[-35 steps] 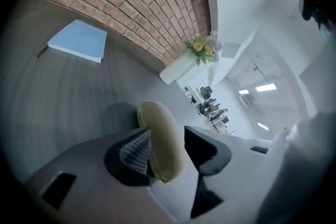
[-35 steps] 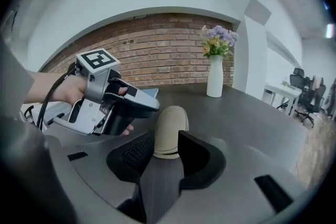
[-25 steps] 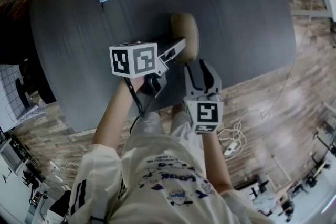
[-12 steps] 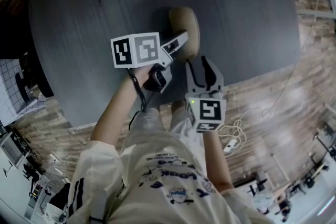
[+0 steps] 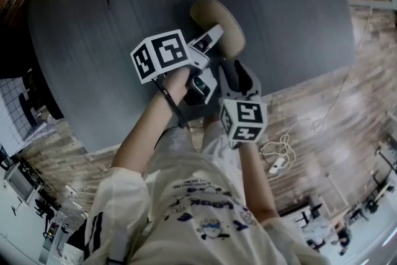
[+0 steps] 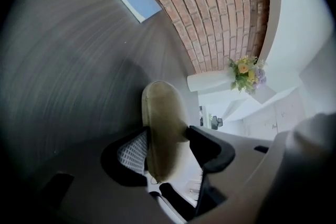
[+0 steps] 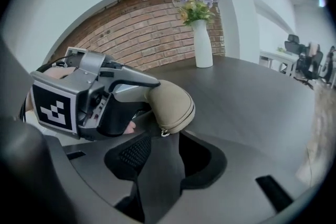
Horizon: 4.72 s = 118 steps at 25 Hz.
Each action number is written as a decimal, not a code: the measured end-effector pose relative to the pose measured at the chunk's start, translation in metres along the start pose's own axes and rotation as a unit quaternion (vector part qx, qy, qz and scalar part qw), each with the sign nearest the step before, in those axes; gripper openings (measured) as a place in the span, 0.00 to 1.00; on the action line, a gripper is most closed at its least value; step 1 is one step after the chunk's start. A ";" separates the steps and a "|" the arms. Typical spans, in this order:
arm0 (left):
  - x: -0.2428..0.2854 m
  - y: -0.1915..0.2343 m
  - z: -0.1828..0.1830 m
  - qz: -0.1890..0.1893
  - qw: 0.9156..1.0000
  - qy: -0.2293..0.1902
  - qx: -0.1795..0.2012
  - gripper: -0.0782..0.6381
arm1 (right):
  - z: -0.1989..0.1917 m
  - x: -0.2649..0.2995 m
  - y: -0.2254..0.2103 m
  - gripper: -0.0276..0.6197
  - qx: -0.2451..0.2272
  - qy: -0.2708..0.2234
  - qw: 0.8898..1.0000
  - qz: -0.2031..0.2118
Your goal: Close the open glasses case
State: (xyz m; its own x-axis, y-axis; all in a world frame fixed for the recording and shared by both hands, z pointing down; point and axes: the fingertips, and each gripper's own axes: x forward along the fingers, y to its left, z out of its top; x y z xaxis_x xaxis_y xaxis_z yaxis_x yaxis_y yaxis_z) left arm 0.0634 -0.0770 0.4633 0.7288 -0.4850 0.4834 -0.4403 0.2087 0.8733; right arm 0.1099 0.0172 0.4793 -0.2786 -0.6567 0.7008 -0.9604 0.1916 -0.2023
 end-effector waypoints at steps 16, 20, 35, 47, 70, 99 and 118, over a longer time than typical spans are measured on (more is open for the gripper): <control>0.002 0.000 -0.001 0.001 1.000 0.014 0.010 0.44 | -0.006 0.022 0.000 0.10 0.094 0.066 0.993 -0.037; 0.002 0.000 -0.001 0.003 1.000 0.011 0.014 0.44 | -0.007 0.022 -0.001 0.07 0.098 0.074 0.991 -0.046; 0.005 0.003 0.001 0.030 0.997 0.039 0.054 0.46 | -0.009 0.013 -0.008 0.05 0.061 0.072 0.995 -0.044; 0.007 0.002 0.000 0.023 0.997 0.045 0.056 0.47 | 0.012 0.014 -0.054 0.05 0.040 0.051 0.997 -0.050; 0.009 0.002 0.001 0.043 0.995 0.063 0.059 0.48 | 0.073 0.065 -0.071 0.05 -0.198 0.137 0.962 0.129; 0.007 -0.005 -0.005 0.032 0.971 0.184 0.150 0.48 | 0.079 0.084 -0.055 0.04 -0.143 0.180 0.960 0.162; -0.019 0.014 -0.023 0.115 0.893 0.298 0.316 0.49 | 0.046 0.043 -0.023 0.04 -0.150 0.163 0.961 0.166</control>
State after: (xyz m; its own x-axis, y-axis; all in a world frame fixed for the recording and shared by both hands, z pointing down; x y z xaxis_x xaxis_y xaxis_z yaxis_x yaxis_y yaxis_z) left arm 0.0552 -0.0450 0.4681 0.6479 0.0869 0.7567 -0.6847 -0.3687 0.6287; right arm 0.1200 -0.0488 0.4831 -0.5080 -0.2683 0.8185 -0.7613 0.5844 -0.2809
